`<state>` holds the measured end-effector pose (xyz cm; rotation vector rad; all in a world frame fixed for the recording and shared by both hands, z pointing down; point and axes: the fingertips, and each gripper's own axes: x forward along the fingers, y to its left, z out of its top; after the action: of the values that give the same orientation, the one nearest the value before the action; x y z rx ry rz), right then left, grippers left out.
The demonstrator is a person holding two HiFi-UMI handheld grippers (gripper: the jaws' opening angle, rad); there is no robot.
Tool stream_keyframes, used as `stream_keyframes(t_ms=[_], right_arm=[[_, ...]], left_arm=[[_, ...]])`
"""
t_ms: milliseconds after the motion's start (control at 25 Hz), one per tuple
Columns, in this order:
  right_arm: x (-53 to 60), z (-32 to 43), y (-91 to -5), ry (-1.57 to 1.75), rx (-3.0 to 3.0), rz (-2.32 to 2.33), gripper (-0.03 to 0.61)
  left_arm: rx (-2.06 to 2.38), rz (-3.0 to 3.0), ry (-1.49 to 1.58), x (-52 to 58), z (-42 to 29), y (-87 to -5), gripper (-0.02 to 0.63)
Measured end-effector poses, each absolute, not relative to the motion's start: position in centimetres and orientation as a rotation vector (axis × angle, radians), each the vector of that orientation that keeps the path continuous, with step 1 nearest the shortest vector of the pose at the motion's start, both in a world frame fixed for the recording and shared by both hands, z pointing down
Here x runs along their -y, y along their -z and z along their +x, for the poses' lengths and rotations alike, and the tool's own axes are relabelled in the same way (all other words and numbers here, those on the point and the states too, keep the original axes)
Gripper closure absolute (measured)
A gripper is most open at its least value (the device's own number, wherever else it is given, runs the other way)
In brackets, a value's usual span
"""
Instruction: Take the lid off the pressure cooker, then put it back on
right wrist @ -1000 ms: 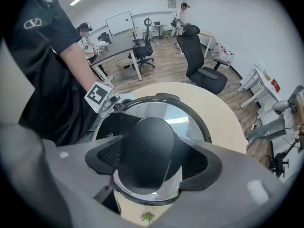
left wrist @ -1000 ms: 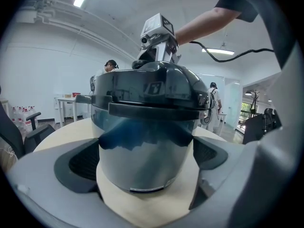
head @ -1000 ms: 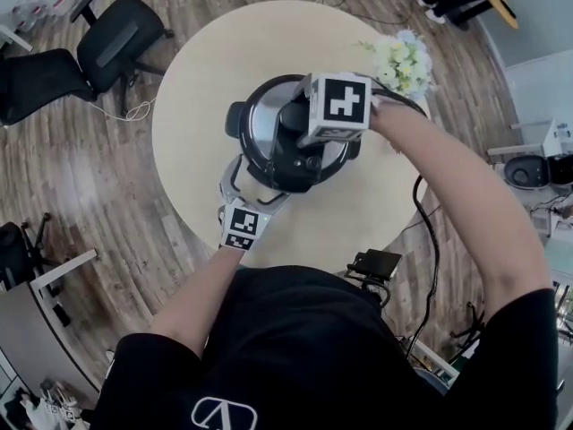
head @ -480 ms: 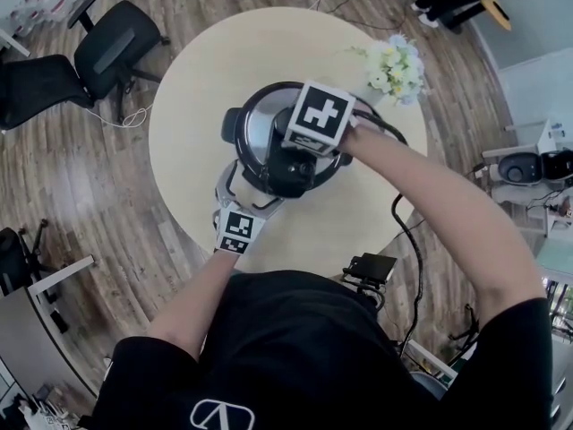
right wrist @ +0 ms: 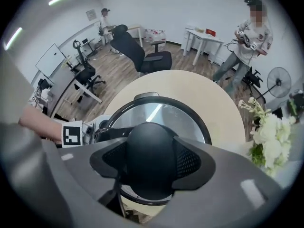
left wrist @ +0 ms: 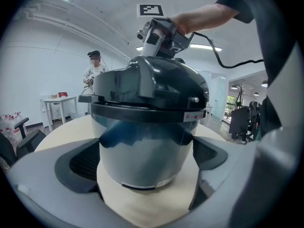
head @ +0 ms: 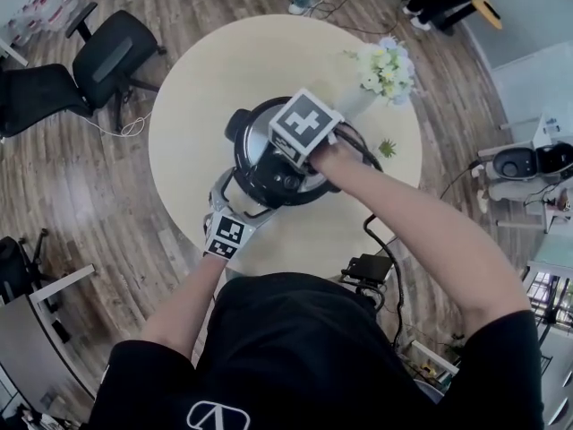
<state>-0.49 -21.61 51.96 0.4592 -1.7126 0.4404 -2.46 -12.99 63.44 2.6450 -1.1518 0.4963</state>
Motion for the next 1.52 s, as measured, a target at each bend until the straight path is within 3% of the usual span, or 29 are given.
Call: stream_keyframes(t_ms=[520, 1520], right_arm=[[22.1, 0.7, -51.4, -0.789, 1.636, 0.939, 0.287], [21.9, 1.7, -47.6, -0.773, 1.654, 0.841, 0.291]], left_arm=[[1.16, 2.639, -0.491, 12.6, -2.3, -63.4, 0.023], [1.154, 2.625, -0.502, 12.2, -2.2, -63.4, 0.025]])
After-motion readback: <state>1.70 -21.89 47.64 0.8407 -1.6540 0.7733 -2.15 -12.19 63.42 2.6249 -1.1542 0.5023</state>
